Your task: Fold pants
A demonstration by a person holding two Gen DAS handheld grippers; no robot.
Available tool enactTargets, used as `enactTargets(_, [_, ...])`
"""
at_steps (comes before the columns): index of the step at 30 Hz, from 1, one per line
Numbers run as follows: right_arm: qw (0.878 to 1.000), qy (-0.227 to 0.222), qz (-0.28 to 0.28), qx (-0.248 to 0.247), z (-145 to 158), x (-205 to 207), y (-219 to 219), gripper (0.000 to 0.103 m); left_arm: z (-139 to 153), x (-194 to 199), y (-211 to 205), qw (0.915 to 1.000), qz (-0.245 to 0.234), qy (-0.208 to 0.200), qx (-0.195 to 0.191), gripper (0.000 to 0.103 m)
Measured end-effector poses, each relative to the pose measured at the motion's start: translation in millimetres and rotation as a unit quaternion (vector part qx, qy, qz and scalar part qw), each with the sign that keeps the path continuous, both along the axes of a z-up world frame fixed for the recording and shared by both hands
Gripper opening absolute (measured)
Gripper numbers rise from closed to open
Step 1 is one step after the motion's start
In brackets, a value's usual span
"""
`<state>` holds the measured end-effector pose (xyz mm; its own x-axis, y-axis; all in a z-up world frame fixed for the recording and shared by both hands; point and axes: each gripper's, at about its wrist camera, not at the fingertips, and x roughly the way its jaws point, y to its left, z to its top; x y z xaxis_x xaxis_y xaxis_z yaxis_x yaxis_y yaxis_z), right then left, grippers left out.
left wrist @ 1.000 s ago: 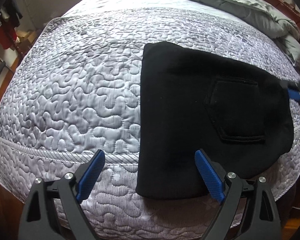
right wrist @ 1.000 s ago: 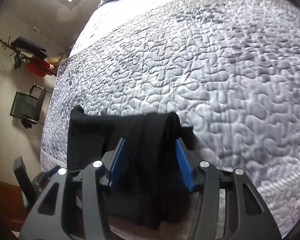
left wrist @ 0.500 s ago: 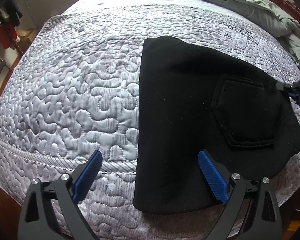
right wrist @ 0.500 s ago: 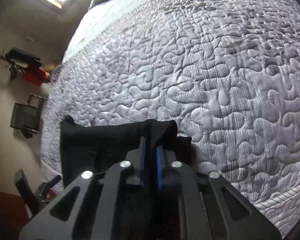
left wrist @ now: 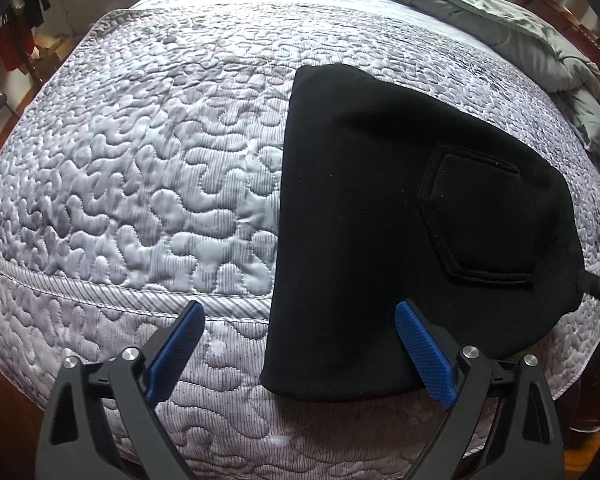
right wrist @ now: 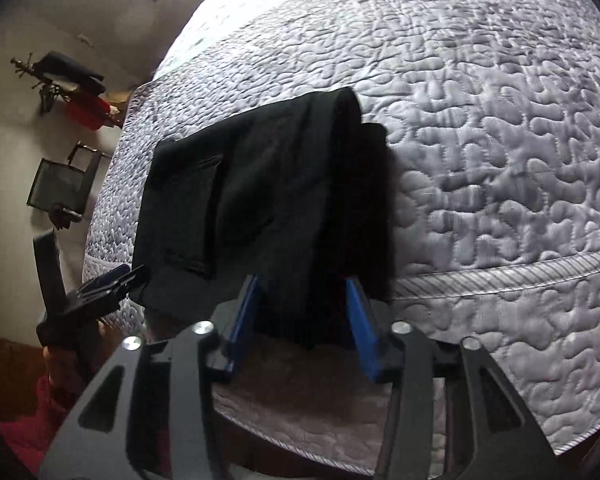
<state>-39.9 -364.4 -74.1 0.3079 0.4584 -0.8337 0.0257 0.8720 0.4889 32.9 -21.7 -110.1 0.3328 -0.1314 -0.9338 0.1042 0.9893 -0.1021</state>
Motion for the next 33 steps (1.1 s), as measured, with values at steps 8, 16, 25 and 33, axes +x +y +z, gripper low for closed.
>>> enactTargets(8, [0.999, -0.010, 0.032, -0.026, 0.1, 4.9, 17.2, 0.012, -5.5, 3.2, 3.2, 0.9999, 0.010, 0.005, -0.013, 0.097])
enactTargets(16, [0.999, 0.018, 0.011, -0.031, -21.4, 0.1, 2.1, 0.010, -9.3, 5.2, 2.6, 0.9996, 0.000, 0.008, -0.027, 0.100])
enactTargets(25, [1.000, 0.003, -0.019, -0.022, -8.9, -8.3, -5.5, 0.030, 5.9, 2.6, -8.5, 0.9992, -0.031, -0.016, -0.020, 0.099])
enactTargets(33, [0.990, -0.047, -0.004, -0.130, 34.9, -19.5, 13.5, 0.030, 29.6, -0.9, -19.3, 0.9972, -0.052, -0.049, -0.020, 0.099])
